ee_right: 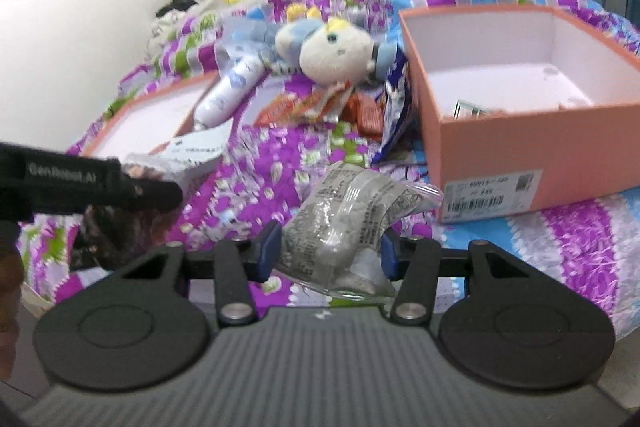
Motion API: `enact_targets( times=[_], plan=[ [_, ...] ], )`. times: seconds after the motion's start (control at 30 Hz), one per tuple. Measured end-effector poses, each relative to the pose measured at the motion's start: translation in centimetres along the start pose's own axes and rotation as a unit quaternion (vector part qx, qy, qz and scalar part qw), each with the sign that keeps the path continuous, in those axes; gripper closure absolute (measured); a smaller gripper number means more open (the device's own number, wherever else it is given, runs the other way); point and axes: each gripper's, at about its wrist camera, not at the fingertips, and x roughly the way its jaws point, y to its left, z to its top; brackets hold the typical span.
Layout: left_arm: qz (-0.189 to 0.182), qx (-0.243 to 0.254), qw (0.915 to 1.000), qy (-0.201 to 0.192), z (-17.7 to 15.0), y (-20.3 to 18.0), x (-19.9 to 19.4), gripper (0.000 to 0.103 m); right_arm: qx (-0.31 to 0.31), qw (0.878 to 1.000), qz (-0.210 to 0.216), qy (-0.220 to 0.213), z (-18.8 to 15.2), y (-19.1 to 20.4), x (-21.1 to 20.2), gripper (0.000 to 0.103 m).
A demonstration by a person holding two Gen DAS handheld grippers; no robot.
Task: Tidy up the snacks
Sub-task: 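Lift the jerky bag with left tool while right lifts the clear packet, then carry both packets over the deep pink box with both tools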
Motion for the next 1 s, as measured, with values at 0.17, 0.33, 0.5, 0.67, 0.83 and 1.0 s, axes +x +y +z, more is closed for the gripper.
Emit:
enact_targets(
  times=[0.17,0.33,0.5,0.67,0.83,1.0],
  plan=[
    [-0.010,0.001,0.9999,-0.014,-0.2,-0.9,-2.8,0.051,0.009,1.000,-0.002,-0.017,1.1,0.1,-2.6,0.051],
    [-0.021,0.012,0.9991,-0.036,-0.1,-2.4,-5.7,0.051,0.010,0.999,-0.001,-0.041,2.3,-0.1,-5.2,0.051],
    [-0.046,0.022,0.9972,-0.055,1.4,-4.3,-7.2,0.051,0.008,0.998,-0.007,-0.066,3.9,-0.9,-7.3,0.051],
    [-0.074,0.055,0.9934,-0.068,3.7,-8.2,-6.6,0.051,0.009,0.996,-0.026,-0.085,5.4,-3.1,-8.8,0.051],
    [-0.111,0.079,0.9885,-0.065,5.9,-13.0,-4.5,0.051,0.019,0.993,-0.061,-0.103,6.7,-6.3,-9.9,0.051],
    [-0.142,0.103,0.9830,-0.056,8.5,-17.5,-2.3,0.051,0.029,0.988,-0.094,-0.116,8.3,-10.1,-10.4,0.051]
  ],
)
